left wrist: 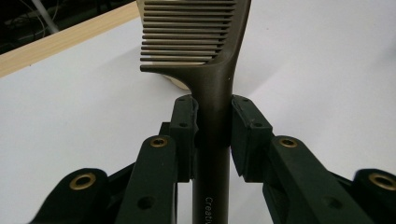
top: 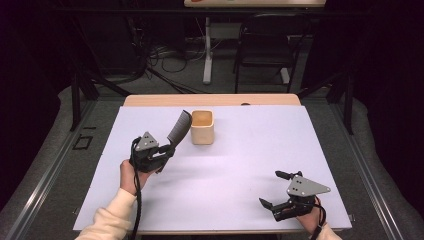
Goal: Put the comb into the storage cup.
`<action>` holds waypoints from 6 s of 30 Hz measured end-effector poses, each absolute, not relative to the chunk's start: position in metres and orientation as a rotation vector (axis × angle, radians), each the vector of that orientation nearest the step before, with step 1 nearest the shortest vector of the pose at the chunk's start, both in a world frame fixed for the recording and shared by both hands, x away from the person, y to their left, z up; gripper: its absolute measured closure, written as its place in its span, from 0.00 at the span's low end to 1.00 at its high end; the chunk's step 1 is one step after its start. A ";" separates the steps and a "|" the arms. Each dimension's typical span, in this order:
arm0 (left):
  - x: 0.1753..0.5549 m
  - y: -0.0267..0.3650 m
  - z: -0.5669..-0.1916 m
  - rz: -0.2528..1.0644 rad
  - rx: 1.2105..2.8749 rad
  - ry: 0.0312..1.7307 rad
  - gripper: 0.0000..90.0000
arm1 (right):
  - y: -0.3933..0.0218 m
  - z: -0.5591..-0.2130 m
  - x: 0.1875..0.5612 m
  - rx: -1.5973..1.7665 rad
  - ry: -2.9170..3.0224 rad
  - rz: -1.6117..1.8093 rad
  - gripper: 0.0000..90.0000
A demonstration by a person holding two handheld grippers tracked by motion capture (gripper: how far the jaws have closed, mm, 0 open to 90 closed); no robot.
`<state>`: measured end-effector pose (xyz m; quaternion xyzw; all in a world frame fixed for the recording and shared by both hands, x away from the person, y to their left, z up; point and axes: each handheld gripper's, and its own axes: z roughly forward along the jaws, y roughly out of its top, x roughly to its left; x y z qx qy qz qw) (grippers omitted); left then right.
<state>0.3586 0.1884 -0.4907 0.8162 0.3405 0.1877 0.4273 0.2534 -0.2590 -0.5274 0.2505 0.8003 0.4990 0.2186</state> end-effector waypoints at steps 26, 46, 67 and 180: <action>0.367 0.185 -0.480 0.514 1.991 0.835 0.80 | -0.259 -0.528 0.254 0.701 2.216 1.382 0.00; 0.377 0.172 -0.467 0.551 1.970 0.801 0.80 | -0.259 -0.529 0.255 0.701 2.218 1.380 0.00; 0.389 0.165 -0.446 0.570 1.895 0.801 0.80 | -0.258 -0.529 0.255 0.702 2.222 1.379 0.00; 0.447 0.121 -0.414 0.593 1.770 0.774 0.80 | -0.259 -0.529 0.256 0.712 2.226 1.370 0.00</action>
